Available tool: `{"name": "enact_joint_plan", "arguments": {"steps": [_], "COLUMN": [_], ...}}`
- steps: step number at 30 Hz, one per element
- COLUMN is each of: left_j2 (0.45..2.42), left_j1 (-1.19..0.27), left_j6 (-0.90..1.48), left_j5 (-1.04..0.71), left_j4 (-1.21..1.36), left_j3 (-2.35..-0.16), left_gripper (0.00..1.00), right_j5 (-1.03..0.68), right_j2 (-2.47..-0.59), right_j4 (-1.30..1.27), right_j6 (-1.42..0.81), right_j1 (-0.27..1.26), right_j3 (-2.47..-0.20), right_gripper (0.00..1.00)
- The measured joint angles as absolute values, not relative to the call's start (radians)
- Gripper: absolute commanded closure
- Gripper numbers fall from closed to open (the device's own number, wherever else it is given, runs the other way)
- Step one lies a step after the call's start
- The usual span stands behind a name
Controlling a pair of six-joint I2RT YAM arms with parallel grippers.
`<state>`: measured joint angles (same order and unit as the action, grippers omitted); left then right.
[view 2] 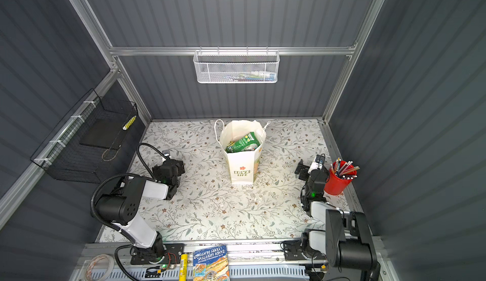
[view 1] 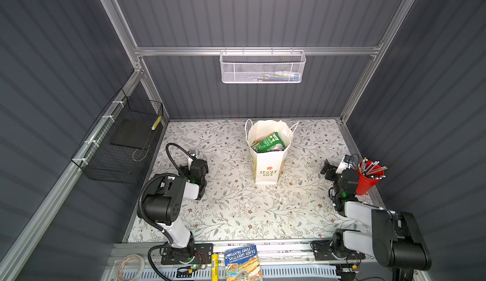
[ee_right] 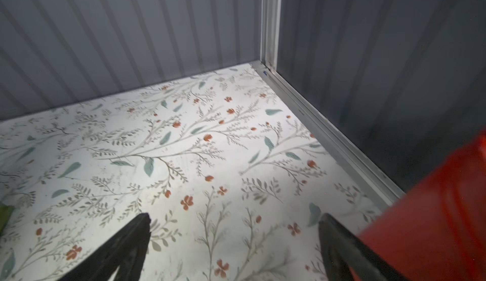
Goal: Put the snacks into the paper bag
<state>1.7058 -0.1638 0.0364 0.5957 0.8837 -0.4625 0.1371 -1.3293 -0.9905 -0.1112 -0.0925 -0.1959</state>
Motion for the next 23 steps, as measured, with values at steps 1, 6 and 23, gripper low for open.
{"name": "enact_joint_plan", "arguments": {"steps": [1,6,23], "left_j2": [1.710,1.713,1.713], "left_j1": [-0.160,-0.129,-0.112], "left_j6": [0.036,0.036,0.035], "left_j5": [0.575,0.500,0.415], "left_j4": [0.889,0.921,0.933], "left_j3": [-0.461,-0.456,-0.455], "left_gripper": [0.00,0.00,0.00], "right_j5": [0.120,0.054,-0.081], "right_j2": [-1.394,-1.464,-1.463], "right_j4": [-1.073,-1.091,-0.955], "right_j6": [-0.110,-0.096,-0.059], "right_j1": [-0.092,-0.085,-0.083], "right_j3": [-0.190,-0.196,-0.342], "right_gripper": [0.01,0.01,0.01]}}
